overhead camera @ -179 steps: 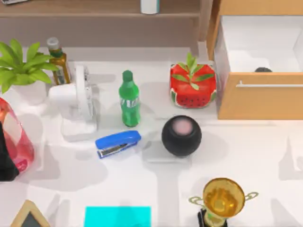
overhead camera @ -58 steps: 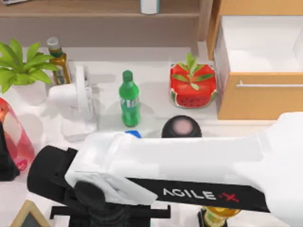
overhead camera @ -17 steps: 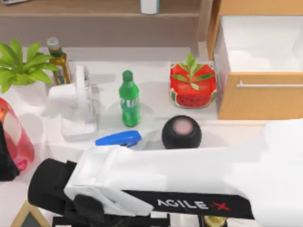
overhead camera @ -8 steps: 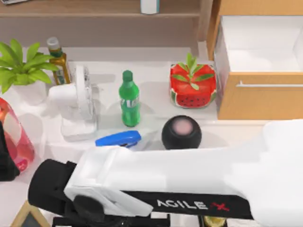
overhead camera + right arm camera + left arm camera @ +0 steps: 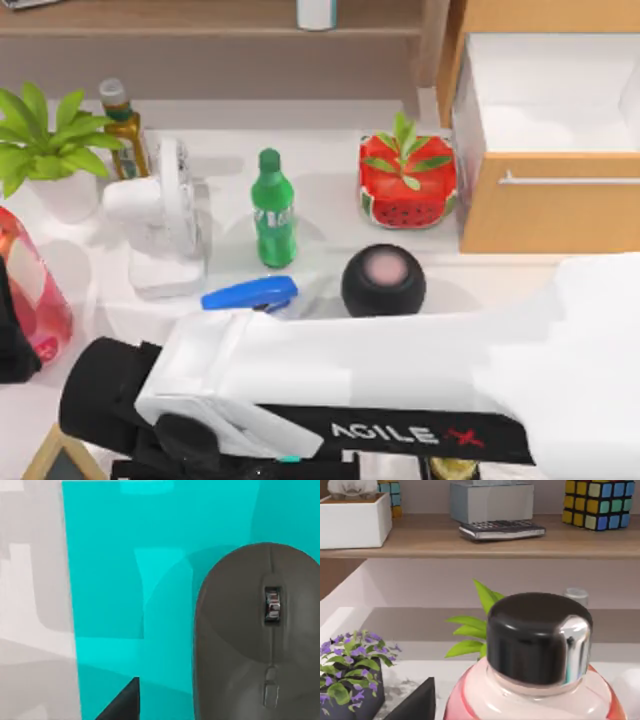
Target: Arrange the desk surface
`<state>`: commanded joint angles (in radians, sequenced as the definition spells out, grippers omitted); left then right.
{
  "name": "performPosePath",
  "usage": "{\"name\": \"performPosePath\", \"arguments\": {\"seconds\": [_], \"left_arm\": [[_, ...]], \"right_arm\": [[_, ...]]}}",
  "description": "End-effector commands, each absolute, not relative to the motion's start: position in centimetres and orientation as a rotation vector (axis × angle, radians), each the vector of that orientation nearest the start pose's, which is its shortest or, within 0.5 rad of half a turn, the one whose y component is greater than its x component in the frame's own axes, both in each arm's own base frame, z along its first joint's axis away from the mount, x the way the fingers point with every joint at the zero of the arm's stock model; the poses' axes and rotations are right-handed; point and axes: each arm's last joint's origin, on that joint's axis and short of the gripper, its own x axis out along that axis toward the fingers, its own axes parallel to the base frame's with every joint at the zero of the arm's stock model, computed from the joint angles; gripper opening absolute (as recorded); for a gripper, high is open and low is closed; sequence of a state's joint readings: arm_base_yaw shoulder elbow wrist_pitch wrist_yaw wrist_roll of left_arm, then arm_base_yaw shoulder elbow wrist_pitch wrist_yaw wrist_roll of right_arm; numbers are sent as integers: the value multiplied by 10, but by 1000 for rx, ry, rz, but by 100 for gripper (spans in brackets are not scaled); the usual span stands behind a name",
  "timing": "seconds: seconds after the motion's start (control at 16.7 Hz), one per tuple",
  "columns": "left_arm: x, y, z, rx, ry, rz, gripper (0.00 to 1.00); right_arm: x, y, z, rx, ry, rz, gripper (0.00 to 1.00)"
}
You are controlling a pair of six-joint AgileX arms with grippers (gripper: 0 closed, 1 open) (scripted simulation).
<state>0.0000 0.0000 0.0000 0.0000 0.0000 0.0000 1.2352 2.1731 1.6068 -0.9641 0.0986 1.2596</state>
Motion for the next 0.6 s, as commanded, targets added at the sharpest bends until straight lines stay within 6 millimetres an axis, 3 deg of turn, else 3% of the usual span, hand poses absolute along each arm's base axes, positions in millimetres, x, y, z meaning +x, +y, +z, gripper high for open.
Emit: {"name": "performPosePath", "arguments": {"seconds": [0.6], "left_arm": [[106,-1,160,0,0,0,100]], "right_arm": [[141,393,142,29,1453,24,100]]}}
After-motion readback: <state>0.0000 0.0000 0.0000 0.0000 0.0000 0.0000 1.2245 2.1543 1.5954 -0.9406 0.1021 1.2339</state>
